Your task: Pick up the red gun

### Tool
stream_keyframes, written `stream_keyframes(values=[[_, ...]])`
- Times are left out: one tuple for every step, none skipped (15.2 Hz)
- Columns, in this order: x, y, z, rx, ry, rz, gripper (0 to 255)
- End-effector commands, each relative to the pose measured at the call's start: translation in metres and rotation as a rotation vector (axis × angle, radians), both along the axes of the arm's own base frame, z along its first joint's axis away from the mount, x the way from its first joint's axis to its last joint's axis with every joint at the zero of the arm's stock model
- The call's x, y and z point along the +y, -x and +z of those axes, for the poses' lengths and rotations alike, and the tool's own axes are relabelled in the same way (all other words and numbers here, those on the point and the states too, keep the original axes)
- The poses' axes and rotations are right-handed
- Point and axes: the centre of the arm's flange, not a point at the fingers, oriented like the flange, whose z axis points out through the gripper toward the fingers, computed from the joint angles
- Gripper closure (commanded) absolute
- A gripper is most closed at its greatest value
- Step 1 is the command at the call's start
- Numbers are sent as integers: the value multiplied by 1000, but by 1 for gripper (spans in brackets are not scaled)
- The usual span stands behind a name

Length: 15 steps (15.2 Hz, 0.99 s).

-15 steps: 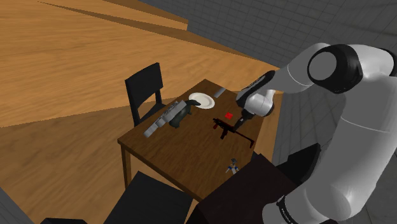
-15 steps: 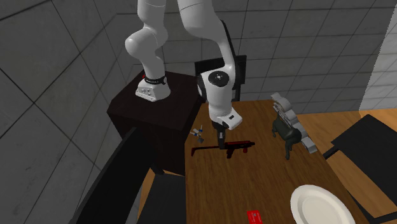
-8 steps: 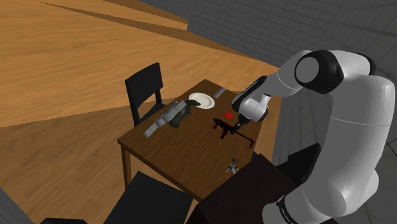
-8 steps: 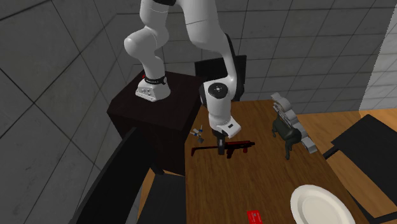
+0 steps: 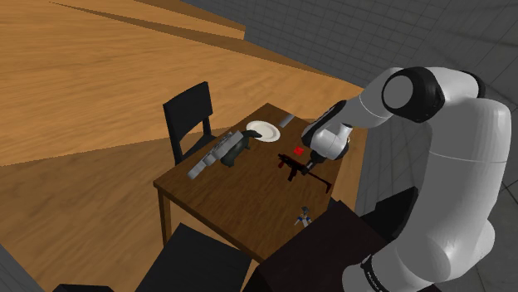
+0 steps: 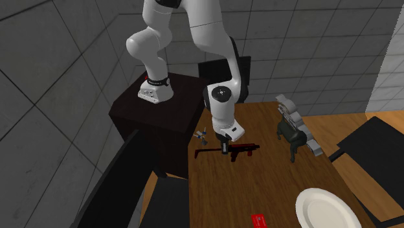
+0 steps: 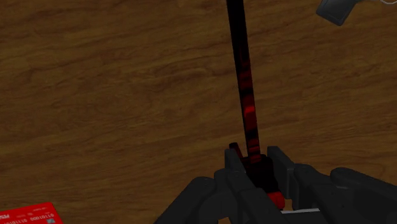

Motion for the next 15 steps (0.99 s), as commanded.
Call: stream_keyframes(values=[[0, 0, 0, 1, 0, 0, 255], [0, 0, 0, 1, 0, 0, 255], [0, 0, 0, 1, 0, 0, 255], [-1, 0, 0, 1, 0, 0, 255], [-1, 0, 6, 1, 0, 0, 255], [-1, 0, 11, 1, 0, 0, 255], [-1, 0, 16, 1, 0, 0, 255], [-1, 0, 21, 1, 0, 0, 255], [-1, 0, 27, 1, 0, 0, 255], [-1, 0, 32, 1, 0, 0, 255], [-1, 0, 37, 1, 0, 0, 255], [-1, 0, 43, 1, 0, 0, 255], [-1, 0, 48, 1, 0, 0, 255], [-1, 0, 53, 1, 0, 0, 255], [-1, 0, 58, 1, 0, 0, 255]])
